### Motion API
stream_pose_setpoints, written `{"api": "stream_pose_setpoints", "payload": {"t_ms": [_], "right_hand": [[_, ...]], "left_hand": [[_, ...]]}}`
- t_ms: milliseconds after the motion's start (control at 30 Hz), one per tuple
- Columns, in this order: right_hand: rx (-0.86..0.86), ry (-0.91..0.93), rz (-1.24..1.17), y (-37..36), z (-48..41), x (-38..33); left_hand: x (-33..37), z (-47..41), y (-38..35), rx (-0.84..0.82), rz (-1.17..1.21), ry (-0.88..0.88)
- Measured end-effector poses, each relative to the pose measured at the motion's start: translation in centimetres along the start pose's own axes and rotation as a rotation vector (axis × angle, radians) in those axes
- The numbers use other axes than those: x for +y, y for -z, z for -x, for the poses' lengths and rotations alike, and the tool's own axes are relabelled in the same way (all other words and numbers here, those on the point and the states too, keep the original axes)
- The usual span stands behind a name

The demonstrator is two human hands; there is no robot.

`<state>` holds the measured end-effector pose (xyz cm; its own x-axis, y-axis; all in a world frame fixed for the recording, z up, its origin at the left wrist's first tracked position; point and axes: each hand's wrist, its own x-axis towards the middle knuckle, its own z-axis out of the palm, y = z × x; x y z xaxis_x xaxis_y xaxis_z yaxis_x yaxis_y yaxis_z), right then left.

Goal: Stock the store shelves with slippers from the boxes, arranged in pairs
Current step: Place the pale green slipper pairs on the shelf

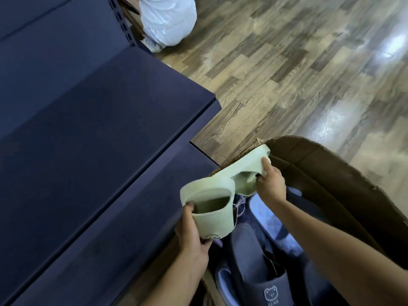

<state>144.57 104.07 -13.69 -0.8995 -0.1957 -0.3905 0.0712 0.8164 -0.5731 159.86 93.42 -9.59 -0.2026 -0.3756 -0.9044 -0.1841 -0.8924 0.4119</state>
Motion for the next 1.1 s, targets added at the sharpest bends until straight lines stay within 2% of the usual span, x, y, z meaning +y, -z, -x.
{"api": "stream_pose_setpoints", "payload": {"t_ms": [133,267,433,500,667,800,967,1100], "right_hand": [[0.037,0.059,-0.153,2.4,2.5,-1.6],[-0.016,0.106,-0.248,5.5,4.8,-2.3],[-0.14,0.161,-0.126,12.4,9.4,-2.9],[-0.141,0.219,-0.063,16.0,12.0,-4.0],[-0.056,0.528,0.186,22.8,18.2,-8.9],[-0.036,0.757,0.275,26.1,23.2,-14.6],[0.011,1.236,0.715,26.2,29.7,-20.6],[-0.127,1.501,0.785,23.6,37.5,-24.7]], "left_hand": [[0.7,3.0,0.6,-0.015,0.046,-0.029],[1.0,7.2,1.7,-0.012,0.126,-0.129],[0.4,16.1,3.0,-0.048,0.275,-0.206],[-0.1,20.2,3.4,-0.04,0.29,-0.245],[0.5,28.3,5.5,0.03,0.343,-0.351],[0.7,34.5,8.5,0.093,0.422,-0.435],[1.4,40.8,15.8,0.18,0.619,-0.487],[1.7,45.0,23.0,0.183,0.783,-0.503]]}}
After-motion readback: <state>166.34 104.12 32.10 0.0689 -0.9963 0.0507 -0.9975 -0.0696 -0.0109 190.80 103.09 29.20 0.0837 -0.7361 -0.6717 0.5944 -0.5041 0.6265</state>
